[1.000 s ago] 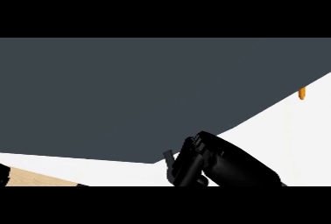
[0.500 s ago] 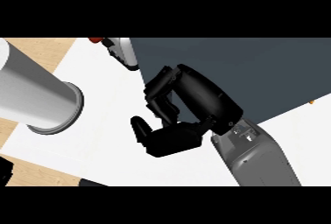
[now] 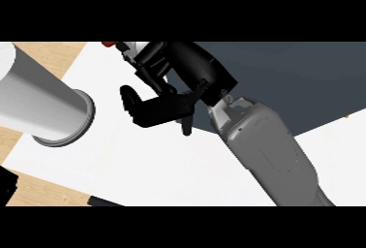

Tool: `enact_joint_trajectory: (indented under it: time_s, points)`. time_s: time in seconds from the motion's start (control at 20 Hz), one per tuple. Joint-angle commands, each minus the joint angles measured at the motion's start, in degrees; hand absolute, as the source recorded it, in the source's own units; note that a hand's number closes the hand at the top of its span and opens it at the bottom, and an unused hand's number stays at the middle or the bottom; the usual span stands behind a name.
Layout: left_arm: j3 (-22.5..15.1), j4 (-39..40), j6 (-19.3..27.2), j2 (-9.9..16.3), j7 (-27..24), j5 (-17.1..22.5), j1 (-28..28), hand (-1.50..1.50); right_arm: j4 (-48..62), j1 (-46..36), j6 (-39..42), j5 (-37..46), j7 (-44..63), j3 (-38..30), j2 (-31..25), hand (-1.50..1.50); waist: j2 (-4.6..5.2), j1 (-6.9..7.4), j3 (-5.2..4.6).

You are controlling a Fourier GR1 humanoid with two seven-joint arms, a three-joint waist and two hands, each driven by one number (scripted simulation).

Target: Pick up the wine, place it into the cabinet and close the cabinet

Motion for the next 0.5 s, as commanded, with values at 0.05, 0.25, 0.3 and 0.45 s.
enact_joint_trajectory:
  time_s: [0.05, 0.25, 0.3, 0.45]
  points:
    - [0.1, 0.4, -0.2, -0.5, 0.1, 0.4, -0.3, 1.5, 11.6, -5.0, -5.1, -1.0, -1.1, -8.1, -0.6, 1.5, 1.14, -1.7, 0.44]
    - [0.2, 1.6, 0.3, -0.7, 0.0, 0.2, 0.2, 1.5, 17.0, -6.7, -4.8, -3.2, -2.4, -7.3, -4.4, 1.5, 1.57, -2.85, 0.42]
    - [1.1, 1.8, 0.6, -0.6, -0.2, 0.6, -0.3, 1.5, 18.5, -6.3, -5.2, -3.4, -3.5, -6.8, -4.1, 1.5, 1.62, -3.14, 0.49]
    - [0.9, 1.8, 0.8, -0.9, -0.2, 0.4, -0.1, 1.5, 20.9, -7.0, -5.6, -4.3, -4.5, -6.6, -5.8, 1.5, 1.67, -4.28, 0.57]
